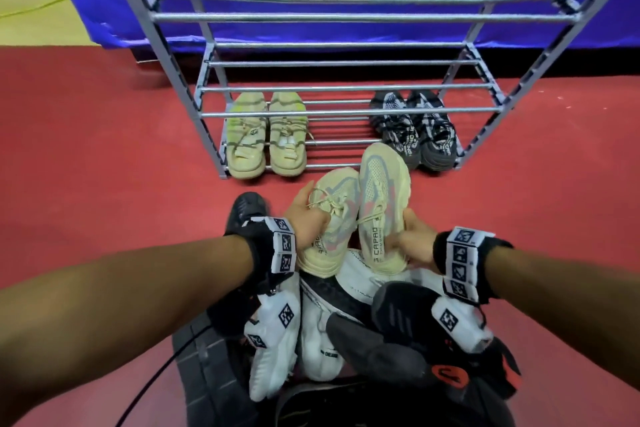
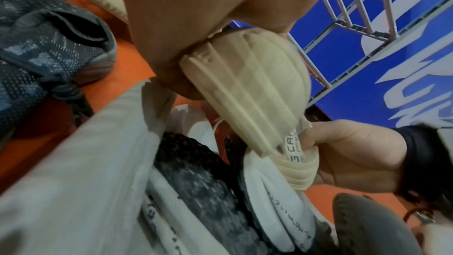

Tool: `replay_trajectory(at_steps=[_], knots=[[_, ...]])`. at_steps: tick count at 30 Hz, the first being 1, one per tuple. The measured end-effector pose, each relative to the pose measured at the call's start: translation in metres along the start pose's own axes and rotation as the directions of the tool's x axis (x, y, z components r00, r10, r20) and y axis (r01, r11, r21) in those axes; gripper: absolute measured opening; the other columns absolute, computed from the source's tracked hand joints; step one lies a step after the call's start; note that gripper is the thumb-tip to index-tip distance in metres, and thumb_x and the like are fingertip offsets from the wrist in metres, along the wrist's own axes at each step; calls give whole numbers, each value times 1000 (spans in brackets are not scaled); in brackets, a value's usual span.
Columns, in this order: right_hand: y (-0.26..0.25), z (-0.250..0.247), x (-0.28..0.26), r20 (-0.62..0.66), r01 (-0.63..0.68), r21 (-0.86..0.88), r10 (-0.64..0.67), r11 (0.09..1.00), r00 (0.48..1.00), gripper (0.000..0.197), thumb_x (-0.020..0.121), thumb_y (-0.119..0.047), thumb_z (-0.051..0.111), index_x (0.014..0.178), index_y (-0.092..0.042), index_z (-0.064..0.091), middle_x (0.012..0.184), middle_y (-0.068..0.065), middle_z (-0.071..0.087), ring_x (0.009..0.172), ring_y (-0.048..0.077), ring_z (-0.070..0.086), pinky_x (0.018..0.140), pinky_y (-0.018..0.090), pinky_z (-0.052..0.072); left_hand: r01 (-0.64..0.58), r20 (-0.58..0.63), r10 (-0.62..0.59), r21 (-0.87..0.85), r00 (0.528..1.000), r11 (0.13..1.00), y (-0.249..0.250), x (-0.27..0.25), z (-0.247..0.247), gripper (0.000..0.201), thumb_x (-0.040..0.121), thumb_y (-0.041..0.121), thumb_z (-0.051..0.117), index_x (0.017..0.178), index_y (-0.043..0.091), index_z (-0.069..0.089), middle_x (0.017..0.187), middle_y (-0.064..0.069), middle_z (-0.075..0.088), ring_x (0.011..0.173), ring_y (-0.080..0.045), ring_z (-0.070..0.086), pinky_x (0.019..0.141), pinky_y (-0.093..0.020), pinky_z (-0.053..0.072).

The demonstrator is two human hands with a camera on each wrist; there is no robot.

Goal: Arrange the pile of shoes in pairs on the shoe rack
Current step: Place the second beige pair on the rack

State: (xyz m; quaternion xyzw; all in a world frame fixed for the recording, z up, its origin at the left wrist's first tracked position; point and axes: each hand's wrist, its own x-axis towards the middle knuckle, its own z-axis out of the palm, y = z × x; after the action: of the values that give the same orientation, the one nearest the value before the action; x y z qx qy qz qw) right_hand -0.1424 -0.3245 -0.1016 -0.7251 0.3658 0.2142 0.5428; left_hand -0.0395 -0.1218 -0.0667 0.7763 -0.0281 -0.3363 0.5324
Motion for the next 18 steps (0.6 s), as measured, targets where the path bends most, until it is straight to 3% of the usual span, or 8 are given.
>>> replay_trajectory(at_steps=[2,4,6,8,11,14,16,18], knots=[[0,-3,-8,-25,88,29,-87,996,996,64,75,-3,70,129,-25,42,117,10,67,103,33,70,82,50,60,-57,-34,58,23,998,998,-2,-2,-1,74,84,-3,51,150,29,36,107,-6,66,56,-9,53,43,-14,41],[1,-6,-14,-64,180,62,-176,982,982,61,80,3,65,129,-28,46,109,1,71,96,23,71,79,43,61,-89,-95,90,22,991,996,-4,-1,-7,62,85,4,52,140,33,46,87,-3,69,51,-9,55,44,-18,42],[-3,-4,-23,-129,247,61,-238,967,963,60,79,3,60,129,-29,50,97,-3,71,84,16,68,67,31,57,-98,-157,95,-13,983,995,-3,1,-14,56,82,9,52,129,40,53,71,-6,69,48,-13,59,44,-25,48],[-8,1,-30,-185,289,90,-269,953,945,62,69,-2,55,125,-29,55,88,-7,71,81,16,64,66,28,50,-129,-172,126,-11,977,992,2,3,-22,61,75,11,51,122,49,55,81,-9,74,57,-24,65,50,-37,54],[-25,1,-28,-256,363,140,-321,921,912,72,58,-2,48,124,-29,60,101,-5,74,95,21,64,80,35,51,-191,-229,190,20,955,981,16,5,-37,64,78,2,50,126,44,55,71,-1,66,41,-10,46,40,-21,35],[-56,-5,-20,-258,407,176,-357,896,898,71,51,-3,47,113,-34,64,109,1,74,103,20,67,89,39,55,-230,-288,225,19,931,973,37,8,-53,66,81,-3,47,130,40,54,64,4,59,40,-11,41,36,-18,31],[-75,-5,-9,-259,399,177,-349,900,901,62,50,-6,49,106,-25,67,100,5,75,95,25,69,85,42,56,-252,-333,229,-27,915,967,48,14,-62,64,83,-5,45,132,35,54,60,3,54,36,-7,38,35,-17,30],[-93,-3,-5,-254,371,177,-322,912,912,50,49,-8,50,96,-16,65,80,4,69,74,26,64,67,35,52,-267,-389,220,-72,895,961,58,22,-68,62,85,-6,44,135,30,53,63,3,53,39,-9,38,35,-16,30]])
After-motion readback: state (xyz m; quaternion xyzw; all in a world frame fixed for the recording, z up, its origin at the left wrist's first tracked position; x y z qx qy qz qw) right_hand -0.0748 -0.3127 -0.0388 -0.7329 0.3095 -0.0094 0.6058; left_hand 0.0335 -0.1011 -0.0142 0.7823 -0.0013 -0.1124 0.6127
